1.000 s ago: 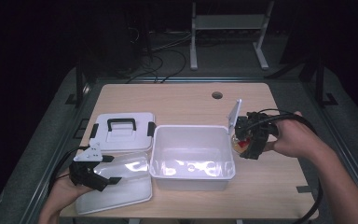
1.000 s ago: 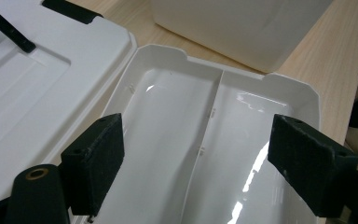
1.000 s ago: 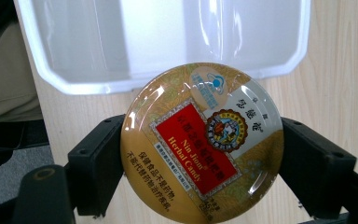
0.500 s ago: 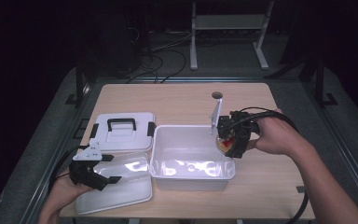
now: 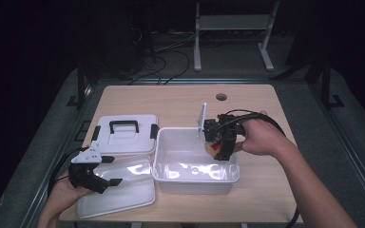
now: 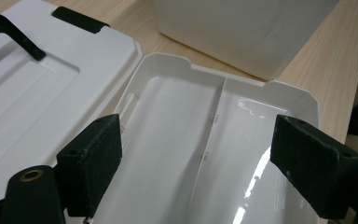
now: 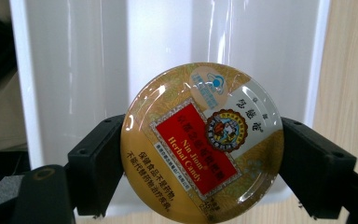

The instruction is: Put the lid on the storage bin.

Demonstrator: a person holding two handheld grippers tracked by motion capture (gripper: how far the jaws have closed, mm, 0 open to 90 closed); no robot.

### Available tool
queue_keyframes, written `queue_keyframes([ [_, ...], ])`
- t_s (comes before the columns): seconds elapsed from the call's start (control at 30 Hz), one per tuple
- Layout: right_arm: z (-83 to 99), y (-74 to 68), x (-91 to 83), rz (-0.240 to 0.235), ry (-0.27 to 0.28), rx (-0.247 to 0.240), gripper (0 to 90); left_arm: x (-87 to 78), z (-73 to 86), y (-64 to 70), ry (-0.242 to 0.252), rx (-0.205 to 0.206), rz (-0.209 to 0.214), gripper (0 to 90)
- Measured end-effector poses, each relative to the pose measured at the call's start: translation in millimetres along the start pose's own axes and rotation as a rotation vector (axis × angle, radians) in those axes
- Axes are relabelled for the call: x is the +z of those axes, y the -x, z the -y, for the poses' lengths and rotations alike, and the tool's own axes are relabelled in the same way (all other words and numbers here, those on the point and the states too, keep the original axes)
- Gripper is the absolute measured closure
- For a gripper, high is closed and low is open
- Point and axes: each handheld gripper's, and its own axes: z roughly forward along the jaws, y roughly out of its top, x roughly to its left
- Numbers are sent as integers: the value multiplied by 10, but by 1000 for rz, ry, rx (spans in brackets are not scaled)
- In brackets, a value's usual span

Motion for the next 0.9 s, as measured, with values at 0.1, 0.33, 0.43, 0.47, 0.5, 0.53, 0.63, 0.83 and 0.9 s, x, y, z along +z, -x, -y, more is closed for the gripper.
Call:
queue_keyframes([
  [0.1,-72,7,45,-1,-2,-6,201,-7,2,-2,4,-1,0,160],
  [0.33,-174,29,198,-26,-14,-13,201,12,0,-9,-4,1,1,152],
  [0.43,-200,29,306,-36,-33,-16,201,13,3,-9,-5,1,3,152],
  [0.47,-207,25,345,-41,-44,-12,201,15,6,-6,-3,-2,3,153],
  [0.5,-214,25,396,-45,-50,-15,201,15,7,-5,-3,-3,3,152],
  [0.53,-217,24,430,-47,-52,-16,201,14,9,-6,-3,-3,3,153],
  [0.63,-220,32,583,-52,-70,0,200,12,12,-8,-4,-5,2,152],
  [0.83,-224,35,800,-72,-93,8,199,18,11,-14,2,-5,7,153],
  [0.9,-226,24,863,-85,-102,17,199,15,16,-18,4,-10,7,152],
])
